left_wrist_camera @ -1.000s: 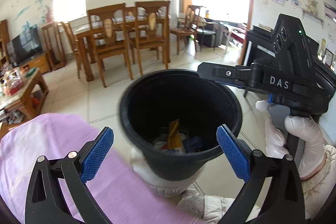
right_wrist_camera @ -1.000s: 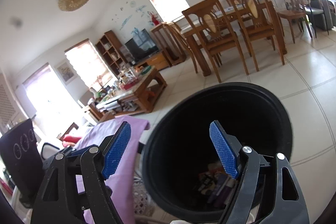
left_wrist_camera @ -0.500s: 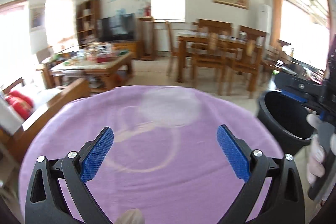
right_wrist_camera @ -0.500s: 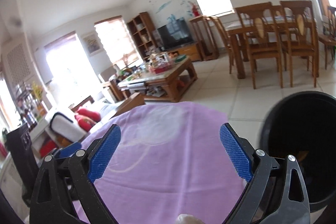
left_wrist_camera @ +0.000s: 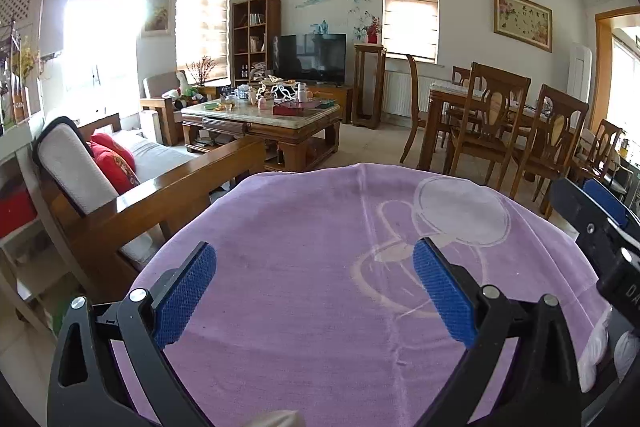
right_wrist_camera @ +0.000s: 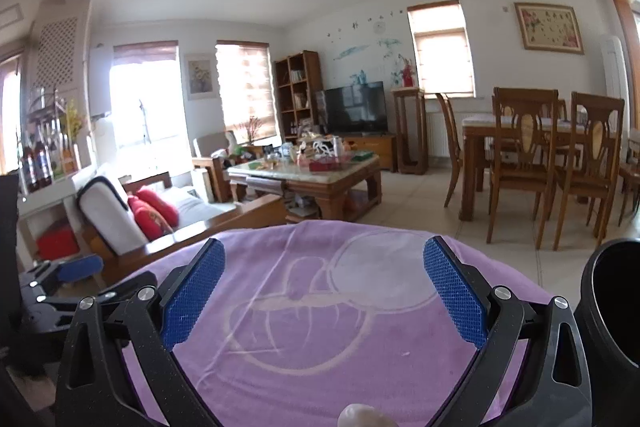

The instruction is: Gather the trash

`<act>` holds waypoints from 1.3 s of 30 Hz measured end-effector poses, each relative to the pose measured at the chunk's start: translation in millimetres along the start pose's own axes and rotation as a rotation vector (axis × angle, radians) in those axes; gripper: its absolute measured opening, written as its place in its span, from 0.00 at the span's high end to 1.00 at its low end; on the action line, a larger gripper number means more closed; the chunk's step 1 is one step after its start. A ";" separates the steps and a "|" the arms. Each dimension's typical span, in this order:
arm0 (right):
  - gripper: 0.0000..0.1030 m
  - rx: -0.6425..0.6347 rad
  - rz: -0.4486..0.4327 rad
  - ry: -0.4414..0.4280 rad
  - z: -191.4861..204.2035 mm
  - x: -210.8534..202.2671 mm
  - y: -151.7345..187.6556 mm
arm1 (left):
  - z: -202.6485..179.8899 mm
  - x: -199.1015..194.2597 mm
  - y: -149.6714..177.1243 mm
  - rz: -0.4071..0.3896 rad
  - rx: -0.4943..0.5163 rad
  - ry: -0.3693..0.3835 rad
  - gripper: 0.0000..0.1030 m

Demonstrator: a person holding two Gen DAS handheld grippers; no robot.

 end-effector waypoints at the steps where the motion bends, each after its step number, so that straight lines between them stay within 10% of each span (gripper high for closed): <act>1: 0.05 -0.010 0.001 0.010 -0.3 -0.2 2.2 | 0.7 0.2 -0.1 -0.001 -0.002 -0.004 0.05; 39: 0.05 0.059 0.013 0.013 -35.1 -6.8 12.5 | 1.9 -15.1 5.9 -0.035 -0.024 -0.023 0.05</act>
Point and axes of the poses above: each gripper's, at about its wrist camera, not at the fingertips, and x roughly the way its jaws point, z to its left, y to its underside, the point moved 1 cm from there along x, roughly the way its jaws point, and after that the axes turned 2 degrees about y, right-handed, at the moved point
